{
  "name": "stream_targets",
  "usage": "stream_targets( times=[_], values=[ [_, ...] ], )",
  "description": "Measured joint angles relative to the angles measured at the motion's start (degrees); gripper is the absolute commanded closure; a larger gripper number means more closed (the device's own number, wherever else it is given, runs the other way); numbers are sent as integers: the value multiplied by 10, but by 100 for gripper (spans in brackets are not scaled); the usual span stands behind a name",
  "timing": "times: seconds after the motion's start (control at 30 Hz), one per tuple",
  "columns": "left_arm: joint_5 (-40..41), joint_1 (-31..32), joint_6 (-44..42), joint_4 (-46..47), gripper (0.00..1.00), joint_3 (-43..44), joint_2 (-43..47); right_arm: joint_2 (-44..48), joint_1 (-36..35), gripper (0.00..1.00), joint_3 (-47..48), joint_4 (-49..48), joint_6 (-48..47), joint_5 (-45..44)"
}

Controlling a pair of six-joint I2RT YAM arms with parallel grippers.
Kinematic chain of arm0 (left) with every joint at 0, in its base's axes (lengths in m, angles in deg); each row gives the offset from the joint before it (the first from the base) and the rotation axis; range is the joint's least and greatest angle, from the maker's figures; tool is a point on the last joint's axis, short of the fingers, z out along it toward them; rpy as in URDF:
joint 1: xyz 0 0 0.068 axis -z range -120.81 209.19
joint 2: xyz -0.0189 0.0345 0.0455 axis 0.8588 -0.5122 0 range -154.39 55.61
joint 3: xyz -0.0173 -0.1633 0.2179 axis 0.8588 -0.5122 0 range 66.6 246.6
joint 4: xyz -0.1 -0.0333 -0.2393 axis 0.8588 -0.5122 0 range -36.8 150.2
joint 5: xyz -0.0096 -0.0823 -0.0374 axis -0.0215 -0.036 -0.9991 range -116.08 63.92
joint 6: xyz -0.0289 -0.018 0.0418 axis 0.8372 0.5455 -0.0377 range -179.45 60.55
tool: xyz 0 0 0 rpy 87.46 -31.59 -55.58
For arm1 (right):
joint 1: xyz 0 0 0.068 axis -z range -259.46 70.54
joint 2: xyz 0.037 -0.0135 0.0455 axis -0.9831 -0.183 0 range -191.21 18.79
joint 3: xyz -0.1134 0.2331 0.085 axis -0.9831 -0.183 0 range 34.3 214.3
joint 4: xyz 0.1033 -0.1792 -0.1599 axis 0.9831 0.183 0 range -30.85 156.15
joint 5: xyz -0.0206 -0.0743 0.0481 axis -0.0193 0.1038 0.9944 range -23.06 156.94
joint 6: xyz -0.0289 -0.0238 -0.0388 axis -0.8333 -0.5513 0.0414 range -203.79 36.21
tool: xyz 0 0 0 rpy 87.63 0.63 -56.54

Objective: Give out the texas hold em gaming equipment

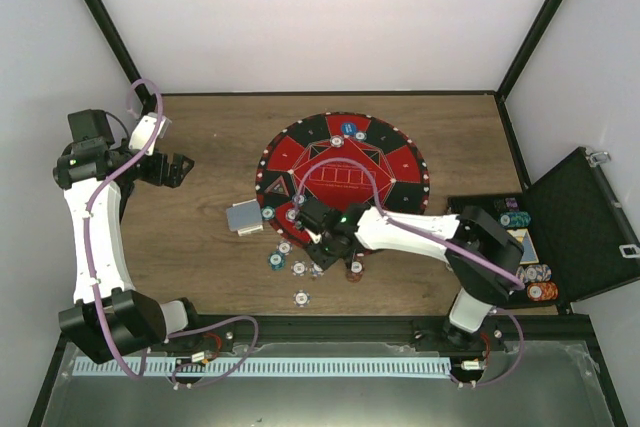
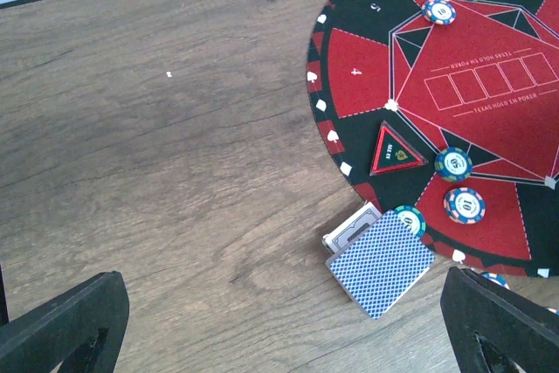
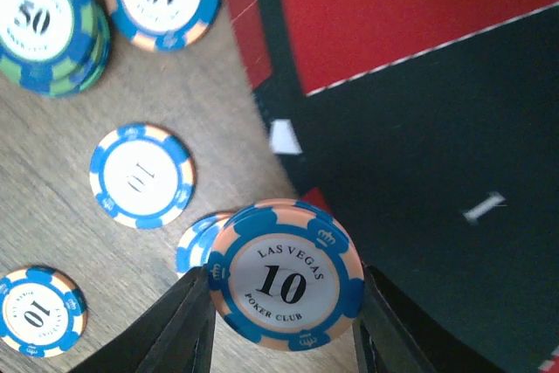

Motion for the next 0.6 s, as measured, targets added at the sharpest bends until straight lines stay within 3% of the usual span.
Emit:
stream_targets(
  times=[0.6],
  values=[
    [-1, 0, -8, 0, 0, 0, 0, 50, 264, 81, -21, -18, 33, -55]
  ],
)
